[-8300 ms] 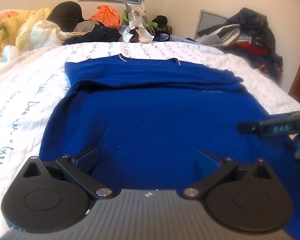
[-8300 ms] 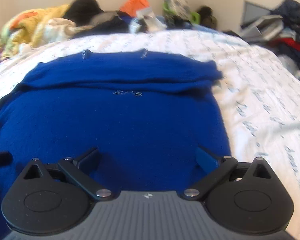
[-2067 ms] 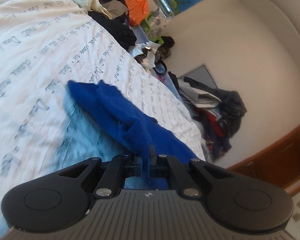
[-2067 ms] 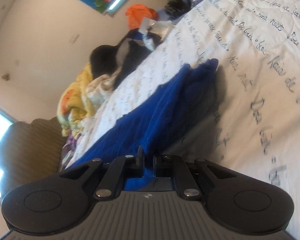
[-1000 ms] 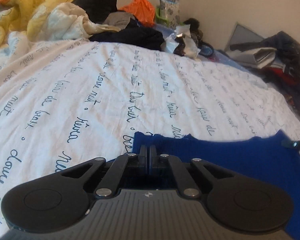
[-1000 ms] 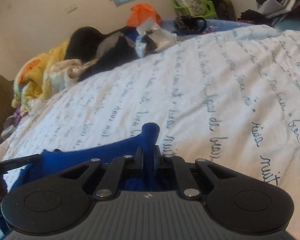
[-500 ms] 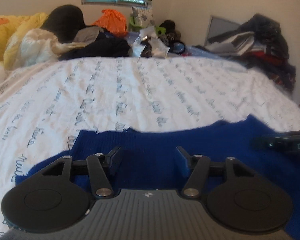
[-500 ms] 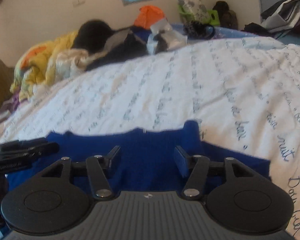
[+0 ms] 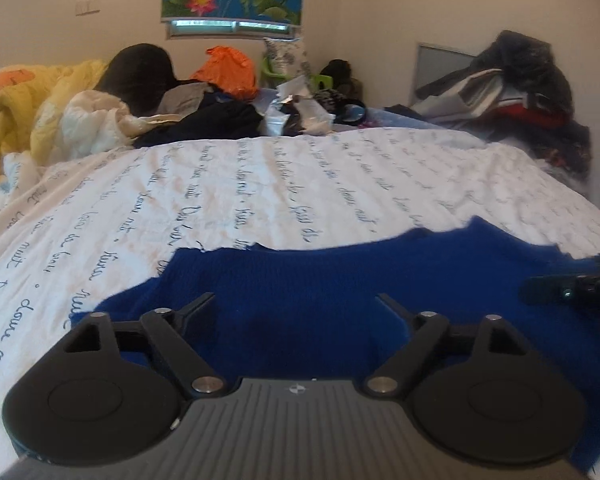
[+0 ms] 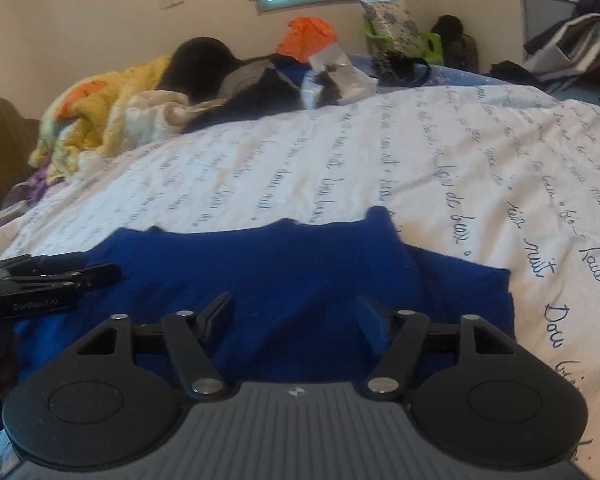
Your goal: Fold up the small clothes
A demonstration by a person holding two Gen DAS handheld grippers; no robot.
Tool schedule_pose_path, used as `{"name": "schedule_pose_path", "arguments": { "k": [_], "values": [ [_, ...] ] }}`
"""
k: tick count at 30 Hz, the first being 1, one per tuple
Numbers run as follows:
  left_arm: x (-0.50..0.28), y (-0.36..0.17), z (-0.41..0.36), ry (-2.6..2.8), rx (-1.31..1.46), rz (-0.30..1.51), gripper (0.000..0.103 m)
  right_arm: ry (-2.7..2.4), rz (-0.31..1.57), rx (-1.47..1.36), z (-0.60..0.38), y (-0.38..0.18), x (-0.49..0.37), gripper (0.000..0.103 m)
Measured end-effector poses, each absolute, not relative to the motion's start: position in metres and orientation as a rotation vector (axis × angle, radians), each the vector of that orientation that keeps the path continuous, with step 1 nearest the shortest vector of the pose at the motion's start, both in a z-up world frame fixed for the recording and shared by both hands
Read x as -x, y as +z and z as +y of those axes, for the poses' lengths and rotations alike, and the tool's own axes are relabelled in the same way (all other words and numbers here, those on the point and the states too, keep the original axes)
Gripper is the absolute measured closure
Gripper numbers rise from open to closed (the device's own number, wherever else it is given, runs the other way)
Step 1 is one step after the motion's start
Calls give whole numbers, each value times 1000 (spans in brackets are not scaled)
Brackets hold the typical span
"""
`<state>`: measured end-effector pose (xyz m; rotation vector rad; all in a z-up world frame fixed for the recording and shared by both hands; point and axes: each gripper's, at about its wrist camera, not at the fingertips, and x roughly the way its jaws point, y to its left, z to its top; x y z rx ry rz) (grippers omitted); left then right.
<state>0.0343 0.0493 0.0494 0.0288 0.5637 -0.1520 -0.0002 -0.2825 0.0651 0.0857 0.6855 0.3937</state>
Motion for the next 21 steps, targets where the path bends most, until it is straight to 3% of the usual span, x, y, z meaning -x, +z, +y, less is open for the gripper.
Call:
{"name": "schedule_pose_path", "arguments": {
  "k": [2, 4, 13, 15, 21],
  "values": [
    [-27, 34, 43, -168, -73, 620, 15, 357, 751, 36, -274, 46, 6, 18],
    [-23, 22, 52, -180, -54, 618, 12, 395, 656, 88, -279, 35, 23, 18],
    [-26, 19, 52, -177, -56, 636, 5, 370, 688, -38, -278, 61, 41, 15],
    [-25, 19, 51, -172, -57, 635, 5, 373, 734, 19, -272, 46, 43, 3],
    [-24, 19, 51, -169, -57, 632, 5, 373, 670, 91, -273, 32, 52, 0]
  ]
}}
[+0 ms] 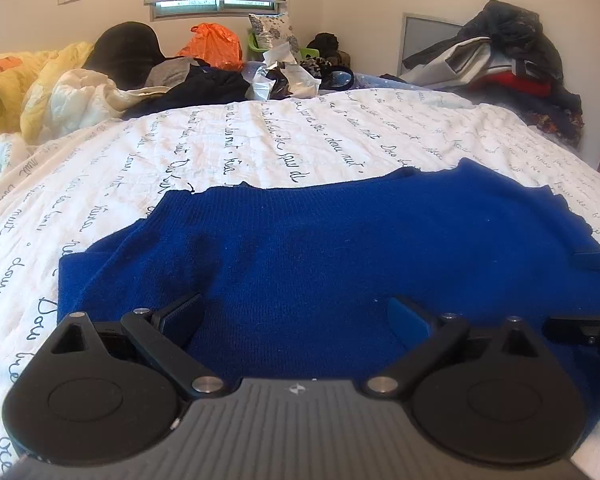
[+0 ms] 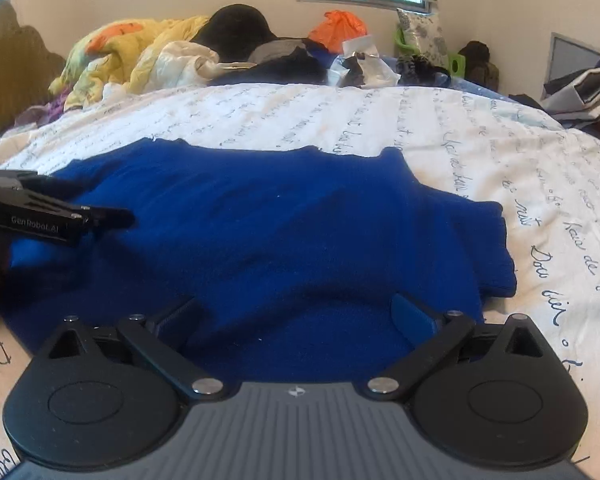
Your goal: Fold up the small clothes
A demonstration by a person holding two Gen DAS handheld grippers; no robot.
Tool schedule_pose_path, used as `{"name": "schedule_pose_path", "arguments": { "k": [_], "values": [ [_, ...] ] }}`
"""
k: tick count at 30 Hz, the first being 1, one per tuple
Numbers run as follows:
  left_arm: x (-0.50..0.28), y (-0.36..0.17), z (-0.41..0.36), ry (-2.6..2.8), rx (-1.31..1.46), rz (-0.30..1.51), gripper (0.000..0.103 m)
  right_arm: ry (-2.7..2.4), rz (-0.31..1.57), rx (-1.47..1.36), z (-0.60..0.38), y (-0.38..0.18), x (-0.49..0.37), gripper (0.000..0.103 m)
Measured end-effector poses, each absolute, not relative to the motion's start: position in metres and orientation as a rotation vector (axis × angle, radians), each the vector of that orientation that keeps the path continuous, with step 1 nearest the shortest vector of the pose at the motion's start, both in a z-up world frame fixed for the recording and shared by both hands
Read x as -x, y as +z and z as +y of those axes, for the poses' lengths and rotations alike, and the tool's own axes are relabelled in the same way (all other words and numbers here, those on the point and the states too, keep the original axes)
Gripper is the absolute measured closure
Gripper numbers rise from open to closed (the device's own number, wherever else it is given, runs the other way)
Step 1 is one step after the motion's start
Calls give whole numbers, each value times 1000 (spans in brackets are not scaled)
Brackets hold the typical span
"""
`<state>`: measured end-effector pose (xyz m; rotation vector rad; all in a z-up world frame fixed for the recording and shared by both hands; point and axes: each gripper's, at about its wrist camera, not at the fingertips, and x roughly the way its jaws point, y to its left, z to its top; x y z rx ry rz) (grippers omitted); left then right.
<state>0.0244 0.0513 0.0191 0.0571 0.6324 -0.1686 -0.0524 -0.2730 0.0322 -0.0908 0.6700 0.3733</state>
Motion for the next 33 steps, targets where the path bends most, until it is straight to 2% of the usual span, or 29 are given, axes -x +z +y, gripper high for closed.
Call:
{"name": "schedule_pose_path", "arguments": {
  "k": [33],
  "values": [
    [-23, 20, 57, -174, -13, 621, 5, 335, 665, 64, -276, 33, 49, 0]
  ]
}}
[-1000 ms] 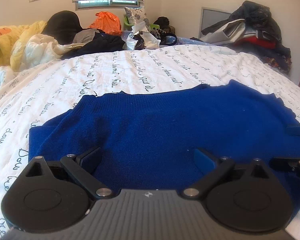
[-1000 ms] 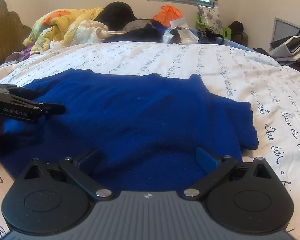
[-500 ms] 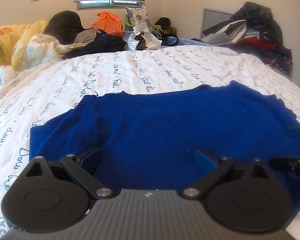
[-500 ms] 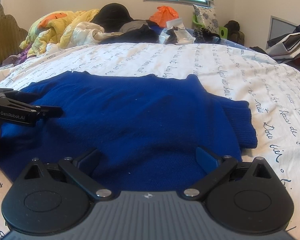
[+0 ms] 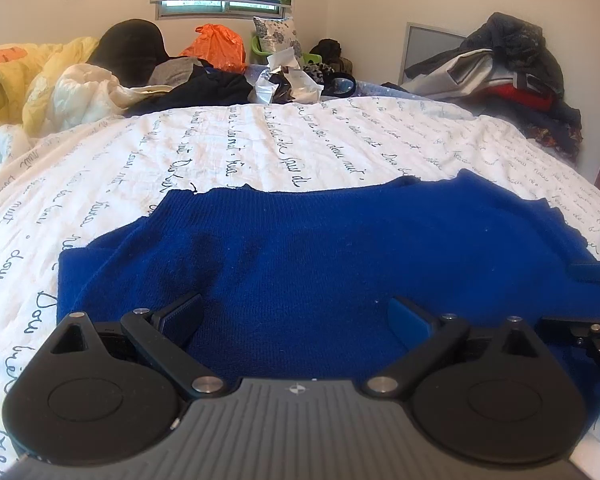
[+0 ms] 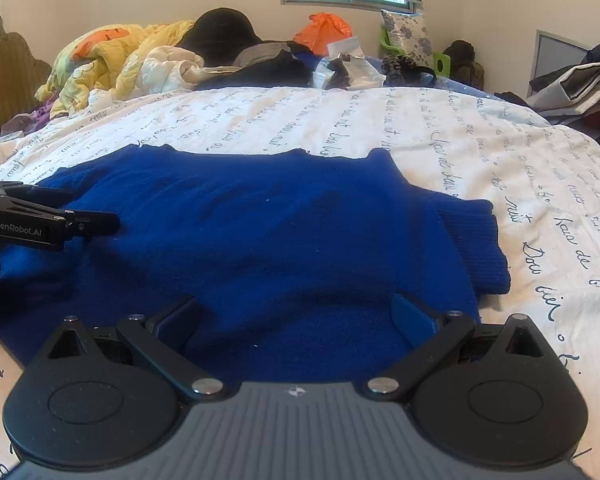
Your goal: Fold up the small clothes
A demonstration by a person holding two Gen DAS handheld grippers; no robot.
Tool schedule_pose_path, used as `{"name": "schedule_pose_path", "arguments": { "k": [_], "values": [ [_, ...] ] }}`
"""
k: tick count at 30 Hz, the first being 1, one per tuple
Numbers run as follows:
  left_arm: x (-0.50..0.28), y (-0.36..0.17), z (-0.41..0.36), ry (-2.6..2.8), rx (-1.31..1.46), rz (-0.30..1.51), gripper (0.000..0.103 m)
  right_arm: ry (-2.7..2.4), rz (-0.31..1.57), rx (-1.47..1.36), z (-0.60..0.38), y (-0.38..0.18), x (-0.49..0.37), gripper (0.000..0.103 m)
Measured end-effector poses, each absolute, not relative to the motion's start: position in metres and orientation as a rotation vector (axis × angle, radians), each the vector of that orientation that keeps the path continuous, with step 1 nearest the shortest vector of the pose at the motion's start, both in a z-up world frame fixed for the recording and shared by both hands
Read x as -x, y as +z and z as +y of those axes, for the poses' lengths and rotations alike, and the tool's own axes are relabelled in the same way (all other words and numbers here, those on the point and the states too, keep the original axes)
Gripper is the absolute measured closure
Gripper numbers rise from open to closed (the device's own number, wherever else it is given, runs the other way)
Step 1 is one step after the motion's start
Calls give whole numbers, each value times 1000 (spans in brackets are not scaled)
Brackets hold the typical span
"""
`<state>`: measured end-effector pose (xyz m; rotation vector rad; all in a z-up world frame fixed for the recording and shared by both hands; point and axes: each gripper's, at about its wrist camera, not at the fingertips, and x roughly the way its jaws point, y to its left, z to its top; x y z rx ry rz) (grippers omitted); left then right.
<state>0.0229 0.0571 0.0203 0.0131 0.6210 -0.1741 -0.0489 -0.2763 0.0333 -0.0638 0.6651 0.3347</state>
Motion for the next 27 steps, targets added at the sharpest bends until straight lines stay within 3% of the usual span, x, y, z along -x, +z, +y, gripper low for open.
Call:
{"name": "schedule_pose_path", "arguments": {
  "k": [18, 27],
  "values": [
    [-19, 21, 50, -141, -46, 621, 5, 326, 666, 67, -276, 34, 50, 0],
    [55, 26, 44, -229, 36, 673, 0, 227, 684, 72, -266, 35, 88, 0]
  ]
}}
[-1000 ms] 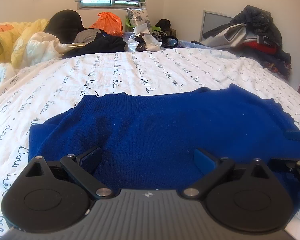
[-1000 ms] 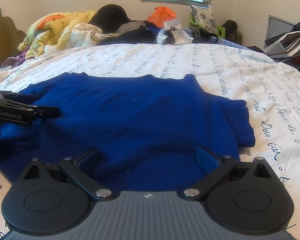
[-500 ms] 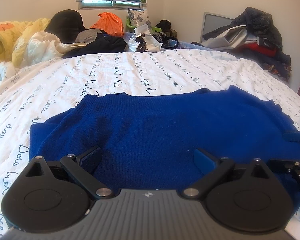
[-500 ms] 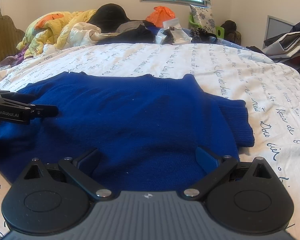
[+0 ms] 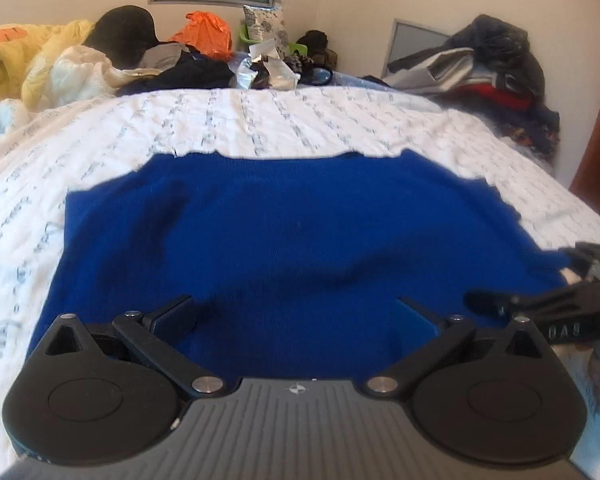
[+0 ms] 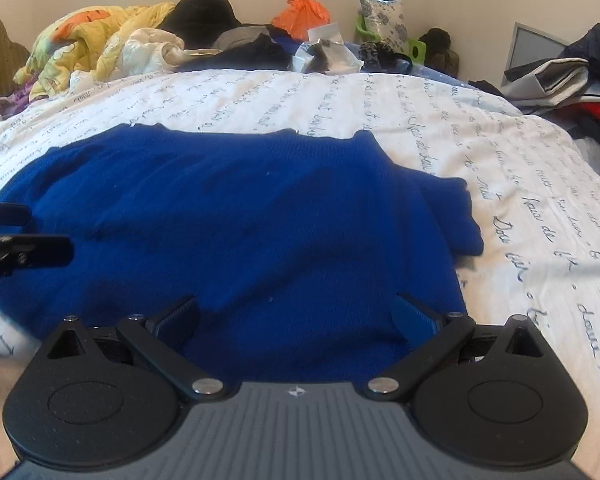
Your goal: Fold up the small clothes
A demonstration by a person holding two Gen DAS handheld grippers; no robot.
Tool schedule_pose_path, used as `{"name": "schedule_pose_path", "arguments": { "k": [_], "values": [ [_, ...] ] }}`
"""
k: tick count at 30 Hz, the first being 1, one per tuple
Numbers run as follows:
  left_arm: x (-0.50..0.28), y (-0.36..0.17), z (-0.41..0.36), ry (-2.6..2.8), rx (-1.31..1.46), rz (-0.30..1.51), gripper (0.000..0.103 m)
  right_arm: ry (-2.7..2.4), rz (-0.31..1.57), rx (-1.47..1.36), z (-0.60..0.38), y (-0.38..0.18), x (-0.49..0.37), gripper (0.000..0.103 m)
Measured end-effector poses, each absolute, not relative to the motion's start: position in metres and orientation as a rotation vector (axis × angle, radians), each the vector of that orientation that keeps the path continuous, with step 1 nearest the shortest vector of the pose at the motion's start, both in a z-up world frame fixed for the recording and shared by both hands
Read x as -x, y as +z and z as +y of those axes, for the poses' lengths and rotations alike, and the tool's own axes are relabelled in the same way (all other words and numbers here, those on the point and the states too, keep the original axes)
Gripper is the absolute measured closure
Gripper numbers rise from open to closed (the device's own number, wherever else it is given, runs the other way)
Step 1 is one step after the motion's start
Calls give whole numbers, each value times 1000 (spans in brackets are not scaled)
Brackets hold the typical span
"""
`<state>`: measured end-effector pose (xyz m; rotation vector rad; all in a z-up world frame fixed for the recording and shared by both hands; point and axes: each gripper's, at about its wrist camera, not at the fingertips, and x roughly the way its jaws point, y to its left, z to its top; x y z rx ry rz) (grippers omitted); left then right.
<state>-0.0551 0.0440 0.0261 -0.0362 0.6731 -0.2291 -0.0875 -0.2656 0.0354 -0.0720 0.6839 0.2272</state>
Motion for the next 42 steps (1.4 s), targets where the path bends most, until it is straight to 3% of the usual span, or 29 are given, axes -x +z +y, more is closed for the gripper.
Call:
{"name": "schedule_pose_path", "arguments": {
  "k": [15, 24, 28, 32, 37, 42],
  "values": [
    [91, 20, 31, -167, -56, 691, 0, 208, 711, -43, -278, 44, 112, 0],
    [123, 28, 46, -73, -33, 708, 0, 224, 677, 38, -272, 36, 127, 0],
    [128, 44, 86, 28, 181, 692, 0, 242, 675, 34, -275, 36, 125, 0],
    [127, 39, 139, 59, 590, 707, 0, 230, 673, 43, -271, 35, 127, 0],
    [128, 19, 175, 13, 1051, 552, 0, 230, 672, 38, -272, 35, 128, 0],
    [121, 20, 170, 28, 1077, 464, 0, 230, 672, 37, -272, 35, 127, 0]
  ]
}}
